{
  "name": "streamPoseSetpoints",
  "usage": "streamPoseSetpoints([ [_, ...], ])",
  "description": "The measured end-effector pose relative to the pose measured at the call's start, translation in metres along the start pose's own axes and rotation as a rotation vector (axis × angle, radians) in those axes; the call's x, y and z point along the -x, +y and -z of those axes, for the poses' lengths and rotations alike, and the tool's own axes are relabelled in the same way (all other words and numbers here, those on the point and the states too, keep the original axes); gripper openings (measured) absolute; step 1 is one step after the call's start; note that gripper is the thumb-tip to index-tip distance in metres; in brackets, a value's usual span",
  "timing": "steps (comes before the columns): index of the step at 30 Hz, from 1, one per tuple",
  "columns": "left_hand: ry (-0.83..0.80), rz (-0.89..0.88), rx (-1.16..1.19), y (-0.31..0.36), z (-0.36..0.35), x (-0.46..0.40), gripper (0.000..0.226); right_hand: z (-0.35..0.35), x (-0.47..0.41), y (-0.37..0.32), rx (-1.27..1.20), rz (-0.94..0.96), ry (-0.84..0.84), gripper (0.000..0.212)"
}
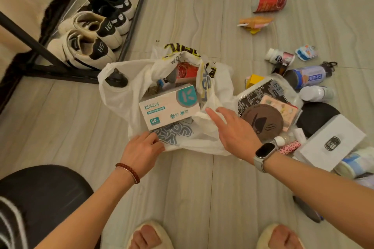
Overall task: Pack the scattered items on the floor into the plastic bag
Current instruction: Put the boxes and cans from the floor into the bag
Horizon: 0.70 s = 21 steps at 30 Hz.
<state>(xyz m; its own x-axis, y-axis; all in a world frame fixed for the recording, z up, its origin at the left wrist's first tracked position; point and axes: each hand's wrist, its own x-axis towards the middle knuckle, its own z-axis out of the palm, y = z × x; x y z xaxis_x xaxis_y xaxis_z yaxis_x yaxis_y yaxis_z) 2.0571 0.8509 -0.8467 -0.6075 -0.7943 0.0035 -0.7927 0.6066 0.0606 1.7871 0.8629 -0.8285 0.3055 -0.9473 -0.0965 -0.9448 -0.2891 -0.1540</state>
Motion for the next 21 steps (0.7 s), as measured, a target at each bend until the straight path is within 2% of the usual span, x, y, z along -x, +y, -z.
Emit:
streamPoseSetpoints([
  [1, 0.024, -0.014, -0.01, 0.0, -0.002, 0.004, 0.014, 0.0, -0.006, -0.002, 0.029, 0.1, 0.077, 0.084],
  [2, 0.056, -0.03, -0.013, 0.002, -0.003, 0.007, 0.009, 0.002, -0.013, -0.004, 0.076, 0.204, 0.061, 0.084],
  [3, 0.083, -0.038, -0.003, 0.005, -0.004, 0.008, 0.013, 0.004, -0.019, -0.006, 0.149, 0.324, 0.053, 0.079],
  [5, 0.084, -0.018, -0.006, 0.01, -0.003, 0.01, 0.024, 0.005, -0.03, -0.007, 0.291, 0.487, -0.038, 0.064],
  [6, 0.077, 0.007, -0.018, 0.013, -0.003, 0.011, 0.024, 0.002, -0.033, -0.005, 0.305, 0.5, -0.117, 0.06],
  [10, 0.042, 0.067, -0.046, 0.02, -0.012, 0.013, 0.018, -0.012, -0.022, 0.007, 0.274, 0.33, -0.299, 0.046],
  [11, 0.032, 0.059, -0.059, 0.02, -0.015, 0.013, 0.021, -0.014, -0.017, 0.012, 0.267, 0.266, -0.354, 0.05],
  [13, -0.004, 0.047, -0.074, 0.02, -0.019, 0.01, 0.027, -0.029, -0.001, 0.029, 0.225, 0.192, -0.405, 0.074],
  [14, -0.026, 0.05, -0.076, 0.021, -0.019, 0.008, 0.024, -0.032, 0.007, 0.036, 0.188, 0.15, -0.467, 0.08],
  [15, -0.045, 0.056, -0.077, 0.022, -0.019, 0.007, 0.019, -0.034, 0.012, 0.042, 0.143, 0.098, -0.512, 0.079],
  [17, -0.053, 0.08, -0.065, 0.027, -0.019, 0.005, 0.014, -0.034, 0.014, 0.048, 0.138, 0.064, -0.537, 0.063],
  [21, -0.051, 0.145, -0.024, 0.039, -0.009, -0.002, 0.038, -0.032, 0.01, 0.041, 0.079, 0.051, -0.545, 0.052],
])
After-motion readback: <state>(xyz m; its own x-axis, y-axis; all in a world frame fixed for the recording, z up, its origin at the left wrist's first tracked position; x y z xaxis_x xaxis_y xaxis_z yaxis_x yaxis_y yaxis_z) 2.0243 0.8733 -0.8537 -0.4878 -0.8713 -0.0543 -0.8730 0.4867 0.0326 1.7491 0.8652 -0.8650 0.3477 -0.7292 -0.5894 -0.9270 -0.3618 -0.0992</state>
